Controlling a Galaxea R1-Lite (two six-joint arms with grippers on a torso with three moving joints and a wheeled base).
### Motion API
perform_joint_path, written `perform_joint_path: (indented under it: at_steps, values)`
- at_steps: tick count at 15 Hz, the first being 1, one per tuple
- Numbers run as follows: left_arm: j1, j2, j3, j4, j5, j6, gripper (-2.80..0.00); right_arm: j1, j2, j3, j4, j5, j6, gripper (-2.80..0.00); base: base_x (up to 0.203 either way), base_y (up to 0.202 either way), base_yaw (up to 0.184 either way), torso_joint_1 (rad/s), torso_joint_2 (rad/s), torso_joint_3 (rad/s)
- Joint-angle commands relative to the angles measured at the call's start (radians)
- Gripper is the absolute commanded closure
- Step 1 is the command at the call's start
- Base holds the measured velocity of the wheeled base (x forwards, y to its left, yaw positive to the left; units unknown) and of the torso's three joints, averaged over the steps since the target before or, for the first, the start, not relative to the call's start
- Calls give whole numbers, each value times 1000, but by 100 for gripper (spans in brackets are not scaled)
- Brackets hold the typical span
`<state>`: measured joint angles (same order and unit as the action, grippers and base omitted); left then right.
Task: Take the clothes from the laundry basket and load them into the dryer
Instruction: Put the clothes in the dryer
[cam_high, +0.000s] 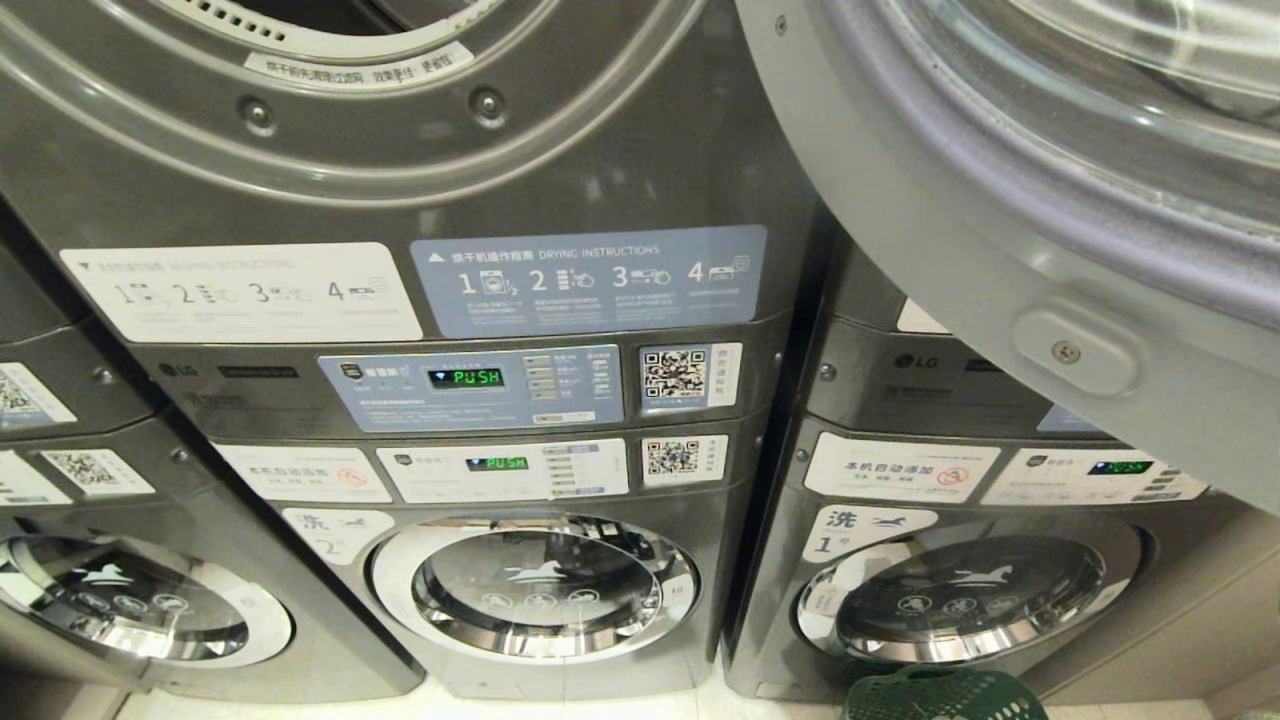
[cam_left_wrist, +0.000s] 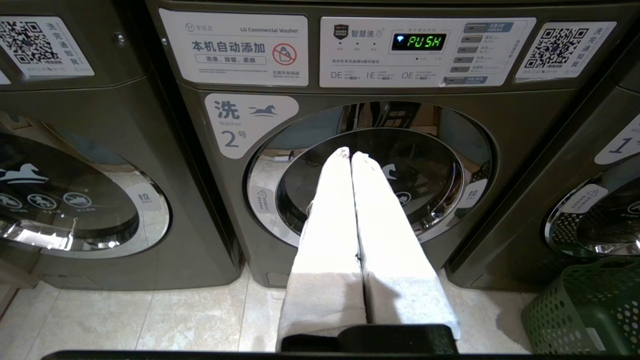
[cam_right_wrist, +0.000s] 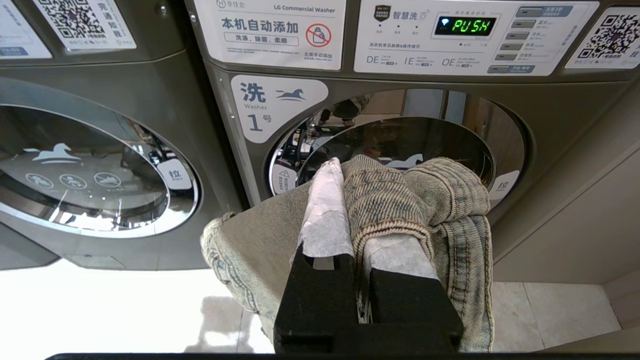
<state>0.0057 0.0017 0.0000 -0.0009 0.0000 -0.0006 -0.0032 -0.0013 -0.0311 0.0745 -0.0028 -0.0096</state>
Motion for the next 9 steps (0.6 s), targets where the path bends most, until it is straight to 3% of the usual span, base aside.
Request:
perform_joint_path:
  at_steps: [1, 9]
  values:
    - [0, 0, 0, -1, 0, -1, 0, 0, 1, 0, 1, 1, 0, 0, 0, 0, 0, 98, -181, -88]
    - [0, 0, 0, -1, 0, -1, 0, 0, 1, 0, -1, 0, 2, 0, 0, 0, 0, 77, -153, -78]
